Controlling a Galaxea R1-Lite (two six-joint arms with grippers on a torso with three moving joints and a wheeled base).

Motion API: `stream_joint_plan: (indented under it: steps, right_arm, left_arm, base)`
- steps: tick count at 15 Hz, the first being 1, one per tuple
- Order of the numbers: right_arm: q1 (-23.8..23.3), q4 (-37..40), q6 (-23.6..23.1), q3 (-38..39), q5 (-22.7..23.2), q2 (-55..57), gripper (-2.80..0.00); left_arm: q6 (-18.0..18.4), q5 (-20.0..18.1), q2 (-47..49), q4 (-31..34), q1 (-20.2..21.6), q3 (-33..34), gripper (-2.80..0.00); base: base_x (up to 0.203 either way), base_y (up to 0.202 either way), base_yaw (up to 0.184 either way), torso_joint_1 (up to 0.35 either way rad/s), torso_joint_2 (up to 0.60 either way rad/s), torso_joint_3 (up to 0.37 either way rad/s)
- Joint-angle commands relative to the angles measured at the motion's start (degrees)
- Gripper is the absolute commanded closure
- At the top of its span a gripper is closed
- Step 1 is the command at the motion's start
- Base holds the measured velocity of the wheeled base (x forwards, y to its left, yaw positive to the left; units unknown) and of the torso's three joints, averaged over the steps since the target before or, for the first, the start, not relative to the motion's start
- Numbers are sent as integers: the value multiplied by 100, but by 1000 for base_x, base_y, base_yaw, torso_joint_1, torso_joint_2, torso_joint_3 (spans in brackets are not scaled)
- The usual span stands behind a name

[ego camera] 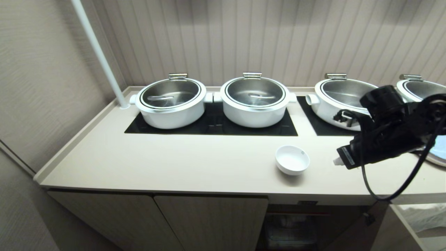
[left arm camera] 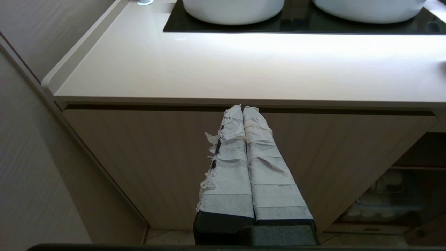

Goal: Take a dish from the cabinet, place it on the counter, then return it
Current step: Pick up the bowl from the table

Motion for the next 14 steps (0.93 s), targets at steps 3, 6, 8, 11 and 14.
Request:
stream_joint_plan:
  steps: [3,6,8,11,14]
  right_arm:
    - [89,789,286,-849,-7,638,0]
    - [218,863,804,-1155,-28,885,0]
    - [230,1020,858,-1456,-39,1059,0]
    - [231,1234,861,-1862,-39,1287,0]
    - [231,1331,1019,-2081,-39,1435,0]
  left_arm:
    - [0,0,0,-6,0,5,0]
    - [0,0,0,-8,0,-4,0]
    - [0,0,0,-6,0,-1,0]
    - [0,0,0,0,0,-4,0]
    - [0,0,0,0,0,5,0]
  base:
    - [0,0,0,0,0,0]
    - [0,0,0,0,0,0]
    - [0,0,0,0,0,0]
    - [0,0,0,0,0,0]
    - [0,0,0,0,0,0]
